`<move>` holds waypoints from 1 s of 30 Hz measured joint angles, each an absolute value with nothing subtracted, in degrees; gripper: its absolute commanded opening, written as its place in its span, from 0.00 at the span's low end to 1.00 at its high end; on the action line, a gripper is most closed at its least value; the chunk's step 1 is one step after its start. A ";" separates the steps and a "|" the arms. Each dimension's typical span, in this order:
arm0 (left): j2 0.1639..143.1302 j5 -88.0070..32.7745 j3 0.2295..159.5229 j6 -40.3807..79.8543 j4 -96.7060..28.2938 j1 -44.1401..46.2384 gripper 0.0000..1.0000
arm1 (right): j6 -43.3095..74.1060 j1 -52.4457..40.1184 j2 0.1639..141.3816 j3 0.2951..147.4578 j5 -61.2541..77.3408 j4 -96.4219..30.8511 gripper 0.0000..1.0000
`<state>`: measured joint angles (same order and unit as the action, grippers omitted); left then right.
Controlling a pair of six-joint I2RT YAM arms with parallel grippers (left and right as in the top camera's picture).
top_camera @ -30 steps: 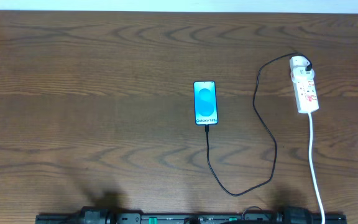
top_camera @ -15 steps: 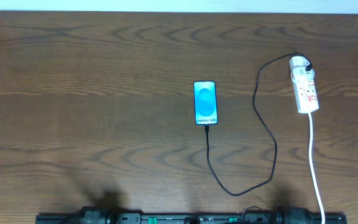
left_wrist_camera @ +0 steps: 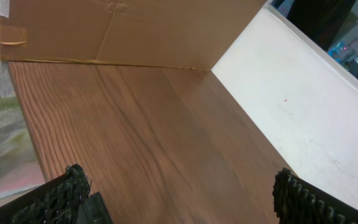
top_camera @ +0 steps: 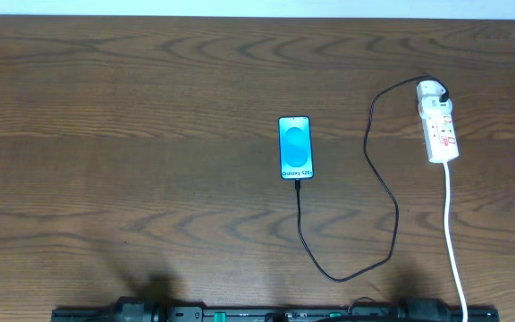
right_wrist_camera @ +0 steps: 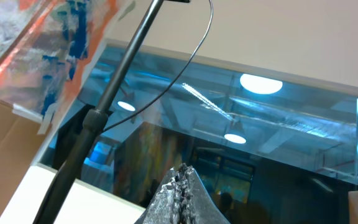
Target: Plug charger to phone and switch on socket
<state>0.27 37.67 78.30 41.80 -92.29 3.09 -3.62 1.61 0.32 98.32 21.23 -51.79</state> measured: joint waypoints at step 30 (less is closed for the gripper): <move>0.27 37.65 78.35 41.78 -92.31 3.09 0.97 | -20.03 -0.32 0.45 62.19 18.20 -5.19 0.99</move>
<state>0.27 37.65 78.35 41.78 -92.31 3.09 -20.03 -0.32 0.45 62.19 18.20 -5.19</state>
